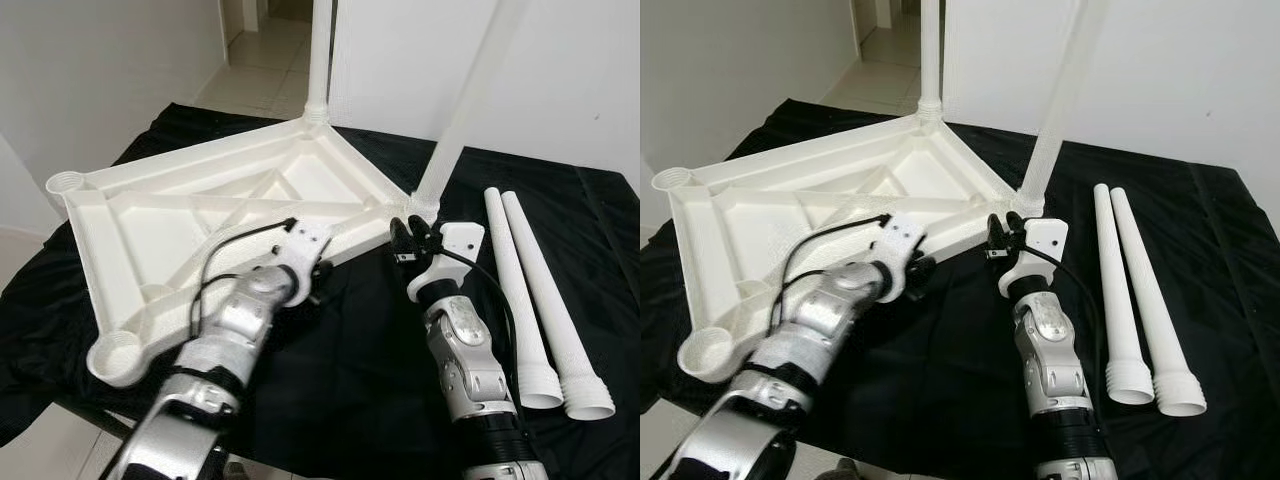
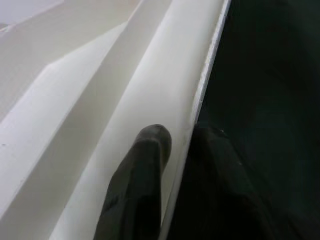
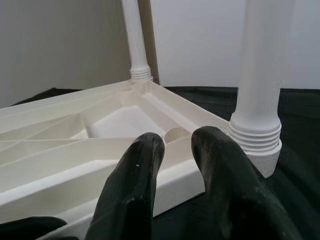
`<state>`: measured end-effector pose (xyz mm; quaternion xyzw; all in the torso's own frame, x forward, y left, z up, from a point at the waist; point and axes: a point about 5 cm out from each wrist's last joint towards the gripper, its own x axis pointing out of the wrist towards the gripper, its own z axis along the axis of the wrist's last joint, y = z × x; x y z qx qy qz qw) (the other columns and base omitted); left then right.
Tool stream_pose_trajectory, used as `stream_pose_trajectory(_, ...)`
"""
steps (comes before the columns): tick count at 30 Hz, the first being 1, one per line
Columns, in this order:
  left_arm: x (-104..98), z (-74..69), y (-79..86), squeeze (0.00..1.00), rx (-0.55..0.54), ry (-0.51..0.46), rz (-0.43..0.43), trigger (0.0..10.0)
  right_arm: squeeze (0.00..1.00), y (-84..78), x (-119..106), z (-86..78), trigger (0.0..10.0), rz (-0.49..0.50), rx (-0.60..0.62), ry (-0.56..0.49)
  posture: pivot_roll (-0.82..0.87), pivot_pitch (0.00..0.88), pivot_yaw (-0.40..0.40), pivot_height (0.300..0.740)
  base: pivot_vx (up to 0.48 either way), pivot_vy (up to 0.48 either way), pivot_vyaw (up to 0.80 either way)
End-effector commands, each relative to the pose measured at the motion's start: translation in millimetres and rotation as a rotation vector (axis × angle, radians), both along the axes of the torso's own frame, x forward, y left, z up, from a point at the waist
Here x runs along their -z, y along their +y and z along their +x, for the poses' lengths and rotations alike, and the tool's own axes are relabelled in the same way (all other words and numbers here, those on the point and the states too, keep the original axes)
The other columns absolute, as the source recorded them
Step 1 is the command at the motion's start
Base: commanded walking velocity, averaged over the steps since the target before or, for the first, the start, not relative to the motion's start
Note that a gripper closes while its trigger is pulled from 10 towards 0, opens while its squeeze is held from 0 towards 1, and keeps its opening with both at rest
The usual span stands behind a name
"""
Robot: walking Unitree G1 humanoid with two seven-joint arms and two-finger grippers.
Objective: Building children table
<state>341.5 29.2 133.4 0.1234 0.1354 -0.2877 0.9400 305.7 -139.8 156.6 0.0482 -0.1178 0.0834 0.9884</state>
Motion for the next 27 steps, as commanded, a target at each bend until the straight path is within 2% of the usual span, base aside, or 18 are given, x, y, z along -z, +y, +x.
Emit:
stream_pose_trajectory(1, -12, 3.0, -3.1, 0.00, -0.026, -0.067, 0.014, 10.0, 0.00, 0.1, 4, 0.3, 10.0, -0.013, 0.004, 0.020, 0.13, 0.004, -0.029, 0.740, 0.000, 0.000, 0.00)
stream_pose_trajectory(2, -13, -0.2, -6.3, 0.00, 0.004, -0.061, -0.011, 10.0, 0.00, -0.6, 4, -0.2, 10.0, -0.011, 0.010, 0.020, 0.12, 0.004, -0.025, 0.740, 0.000, 0.000, 0.00)
stream_pose_trajectory(3, -13, -2.4, -7.7, 1.00, 0.025, -0.062, -0.022, 10.0, 0.00, -1.0, 4, -0.5, 10.0, -0.010, 0.013, 0.020, 0.12, 0.005, -0.021, 0.740, 0.000, 0.000, 0.00)
stream_pose_trajectory(4, -13, -2.4, -7.7, 1.00, 0.025, -0.062, -0.022, 10.0, 0.00, -1.0, 4, -0.5, 10.0, -0.010, 0.013, 0.020, 0.12, 0.005, -0.021, 0.740, 0.000, 0.000, 0.00)
stream_pose_trajectory(5, -16, -6.3, -9.7, 1.00, 0.076, -0.075, -0.040, 10.0, 0.00, -1.8, 5, -1.4, 10.0, -0.008, 0.018, 0.021, 0.12, 0.009, -0.017, 0.740, 0.000, 0.000, 0.00)
stream_pose_trajectory(7, -19, -9.2, -10.8, 1.00, 0.113, -0.088, -0.049, 10.0, 0.00, -2.4, 6, -1.9, 10.0, -0.006, 0.023, 0.024, 0.12, 0.009, -0.017, 0.740, 0.000, 0.000, 0.00)
stream_pose_trajectory(9, -19, -9.2, -10.8, 1.00, 0.113, -0.088, -0.049, 10.0, 0.00, -2.4, 6, -1.9, 10.0, -0.006, 0.023, 0.024, 0.12, 0.009, -0.017, 0.740, 0.000, 0.000, 0.00)
stream_pose_trajectory(10, -23, -12.9, -11.7, 0.96, 0.163, -0.098, -0.070, 10.0, 0.00, -2.6, 7, -2.4, 10.0, -0.005, 0.027, 0.027, 0.13, 0.015, -0.017, 0.740, 0.000, 0.000, 0.00)
stream_pose_trajectory(11, -23, -12.9, -11.7, 0.96, 0.163, -0.098, -0.070, 10.0, 0.00, -2.6, 7, -2.4, 10.0, -0.005, 0.027, 0.027, 0.13, 0.015, -0.017, 0.740, 0.000, 0.000, 0.00)
stream_pose_trajectory(12, -30, -16.3, -10.4, 0.00, 0.209, -0.116, -0.109, 10.0, 0.00, -2.8, 8, -2.1, 10.0, -0.002, 0.031, 0.031, 0.13, 0.015, -0.017, 0.740, 0.000, 0.000, 0.00)
stream_pose_trajectory(15, -39, -18.9, -4.0, 0.00, 0.242, -0.154, -0.134, 10.0, 0.00, -3.3, 8, -1.1, 10.0, 0.001, 0.040, 0.035, 0.13, 0.023, -0.017, 0.740, 0.000, 0.000, 0.00)
stream_pose_trajectory(17, -48, -19.9, 20.3, 0.00, 0.237, -0.231, -0.097, 10.0, 0.00, -4.1, 9, 0.2, 10.0, -0.004, 0.059, 0.044, 0.14, 0.030, -0.023, 0.740, 0.000, 0.000, 0.00)
stream_pose_trajectory(19, -50, -18.5, 36.4, 0.00, 0.206, -0.270, -0.050, 10.0, 0.00, -5.0, 10, 0.3, 10.0, -0.011, 0.073, 0.052, 0.14, 0.030, -0.023, 0.740, 0.000, 0.000, 0.00)
stream_pose_trajectory(21, -52, -17.8, 42.3, 0.00, 0.185, -0.275, -0.051, 10.0, 0.00, -5.2, 10, 0.1, 10.0, -0.009, 0.076, 0.056, 0.14, 0.033, -0.025, 0.740, 0.000, 0.000, 0.00)
stream_pose_trajectory(24, -60, -17.7, 75.5, 0.00, 0.106, -0.301, -0.028, 10.0, 0.00, -7.5, 16, -0.1, 10.0, -0.024, 0.101, 0.084, 0.15, 0.038, -0.033, 0.740, 0.000, 0.000, 0.00)
stream_pose_trajectory(25, -60, -17.7, 75.5, 0.00, 0.106, -0.301, -0.028, 10.0, 0.00, -7.5, 16, -0.1, 10.0, -0.024, 0.101, 0.084, 0.15, 0.038, -0.033, 0.740, 0.000, 0.000, 0.00)
stream_pose_trajectory(26, -60, -18.8, 90.3, 0.00, 0.081, -0.300, 0.009, 10.0, 0.00, -9.0, 17, 0.2, 10.0, -0.032, 0.114, 0.096, 0.15, 0.041, -0.037, 0.740, 0.000, 0.000, 0.00)
stream_pose_trajectory(27, -60, -18.8, 90.3, 0.00, 0.081, -0.300, 0.009, 10.0, 0.00, -9.0, 17, 0.2, 10.0, -0.032, 0.114, 0.096, 0.15, 0.041, -0.037, 0.740, 0.000, 0.000, 0.00)
